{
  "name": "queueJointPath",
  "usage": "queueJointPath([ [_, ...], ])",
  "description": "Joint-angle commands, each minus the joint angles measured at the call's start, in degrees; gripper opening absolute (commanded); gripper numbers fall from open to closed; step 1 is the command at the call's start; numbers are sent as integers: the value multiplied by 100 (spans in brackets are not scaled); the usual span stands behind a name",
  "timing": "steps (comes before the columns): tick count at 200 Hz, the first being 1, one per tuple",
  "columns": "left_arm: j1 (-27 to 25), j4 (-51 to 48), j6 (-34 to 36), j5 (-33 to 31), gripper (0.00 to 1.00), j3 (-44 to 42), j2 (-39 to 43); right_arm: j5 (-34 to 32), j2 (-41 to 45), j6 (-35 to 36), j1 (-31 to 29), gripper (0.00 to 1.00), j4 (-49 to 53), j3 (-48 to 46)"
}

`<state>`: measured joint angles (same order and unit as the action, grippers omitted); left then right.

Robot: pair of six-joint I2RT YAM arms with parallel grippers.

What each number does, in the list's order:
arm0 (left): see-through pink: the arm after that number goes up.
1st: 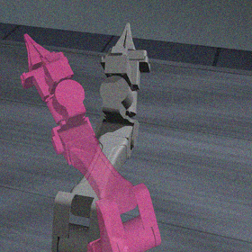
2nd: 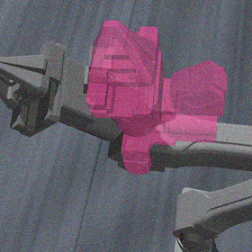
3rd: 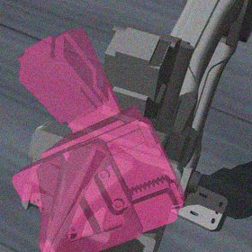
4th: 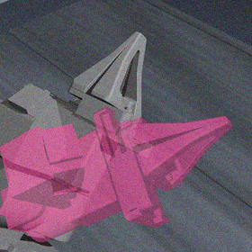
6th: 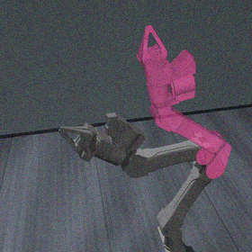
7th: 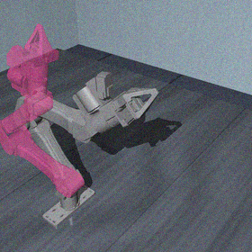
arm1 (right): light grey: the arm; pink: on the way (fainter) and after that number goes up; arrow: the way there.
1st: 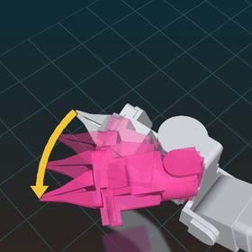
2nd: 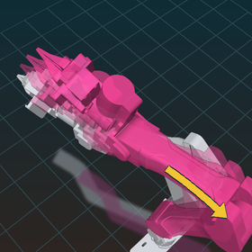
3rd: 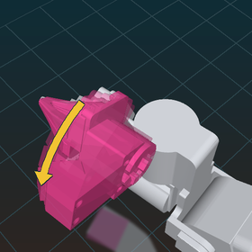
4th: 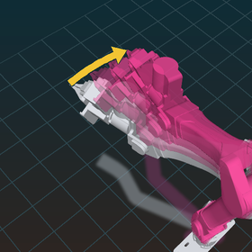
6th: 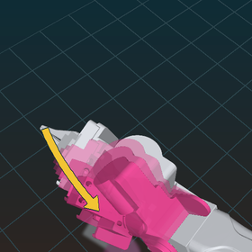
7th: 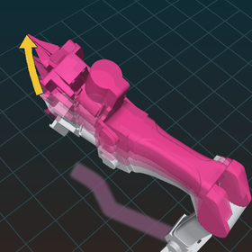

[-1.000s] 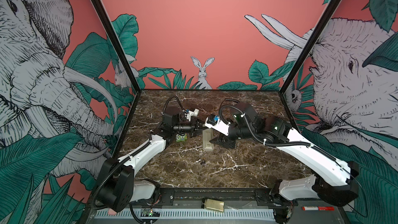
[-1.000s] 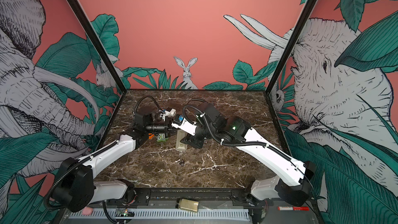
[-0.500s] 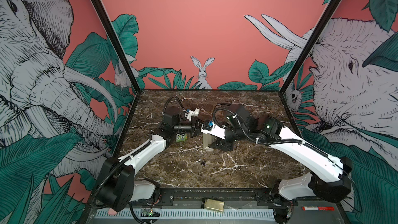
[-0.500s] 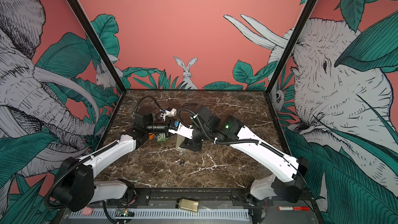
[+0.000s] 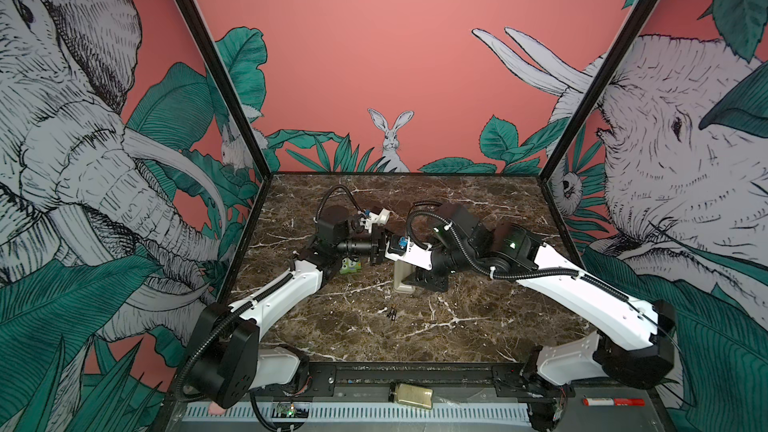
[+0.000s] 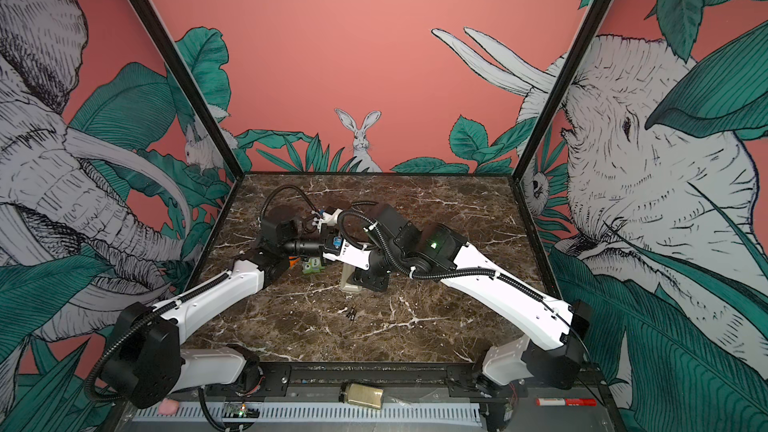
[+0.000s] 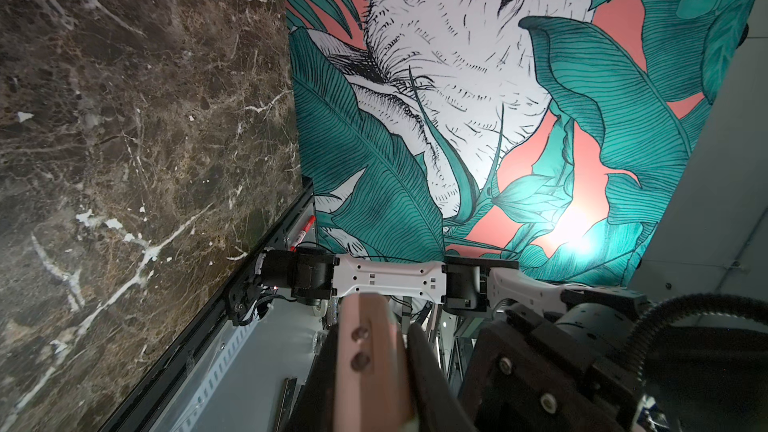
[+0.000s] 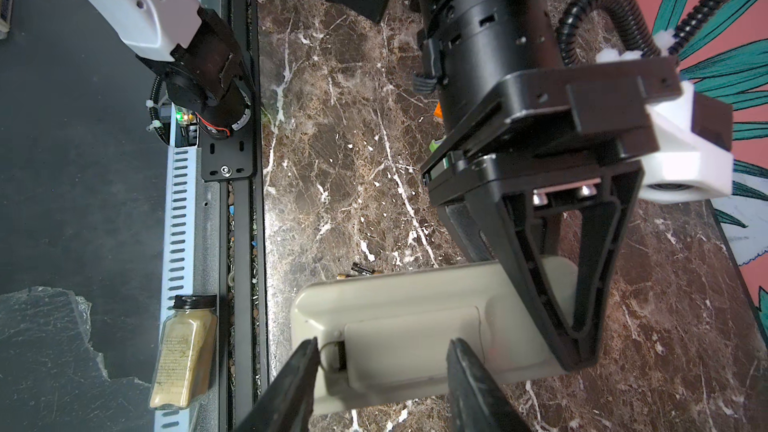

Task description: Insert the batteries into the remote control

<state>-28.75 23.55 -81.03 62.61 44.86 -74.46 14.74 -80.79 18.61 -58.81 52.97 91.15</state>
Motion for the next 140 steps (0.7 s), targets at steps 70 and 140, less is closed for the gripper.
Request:
queueJointPath([
  [70, -76, 434, -202, 146, 0, 121, 119, -111, -70, 334, -109, 49, 77, -74],
  [140, -87, 481, -246, 177, 0, 98, 142, -482, -121, 706, -201, 54, 306, -67],
])
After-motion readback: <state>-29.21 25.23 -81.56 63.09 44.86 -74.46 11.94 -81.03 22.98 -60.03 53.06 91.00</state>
